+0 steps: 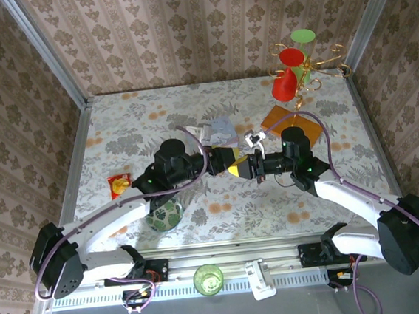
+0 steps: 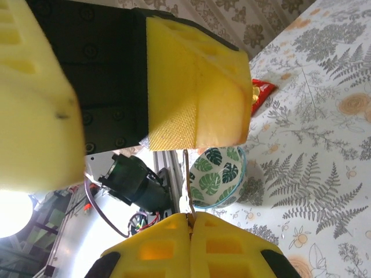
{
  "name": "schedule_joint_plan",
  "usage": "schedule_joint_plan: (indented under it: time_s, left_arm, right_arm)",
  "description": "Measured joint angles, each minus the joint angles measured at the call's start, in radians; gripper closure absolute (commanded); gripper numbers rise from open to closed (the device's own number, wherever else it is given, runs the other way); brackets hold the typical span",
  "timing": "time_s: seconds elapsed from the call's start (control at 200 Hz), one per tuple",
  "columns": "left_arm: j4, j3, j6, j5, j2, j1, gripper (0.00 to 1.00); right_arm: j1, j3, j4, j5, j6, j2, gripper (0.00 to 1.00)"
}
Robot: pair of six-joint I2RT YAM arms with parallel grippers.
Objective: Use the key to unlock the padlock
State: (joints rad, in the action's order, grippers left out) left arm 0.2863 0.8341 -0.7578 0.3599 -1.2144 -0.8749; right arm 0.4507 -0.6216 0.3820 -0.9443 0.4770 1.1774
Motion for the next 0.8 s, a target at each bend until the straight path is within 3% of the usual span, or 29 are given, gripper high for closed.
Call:
schedule_joint_plan:
  time_s: [0.175, 0.52, 0.63, 0.8]
  left_arm:
    - [-0.101, 0.000, 0.048, 0.033, 0.052, 0.027, 0.58]
    - [-0.097, -0.016, 0.053, 0.095, 0.060, 0.038, 0.71]
    - [-0.102, -0.018, 0.057, 0.096, 0.062, 0.039, 0.78]
    - [-0.116, -0.021, 0.063, 0.089, 0.064, 0.047, 0.98]
  right_arm:
    - [0.000, 0.000, 0.022, -0.014, 0.015, 0.002, 1.00]
    - [0.003, 0.000, 0.115, -0.037, 0.081, 0.036, 1.00]
    - [0.004, 0.000, 0.132, -0.039, 0.090, 0.041, 1.00]
    - [0.007, 0.000, 0.138, -0.047, 0.096, 0.042, 1.00]
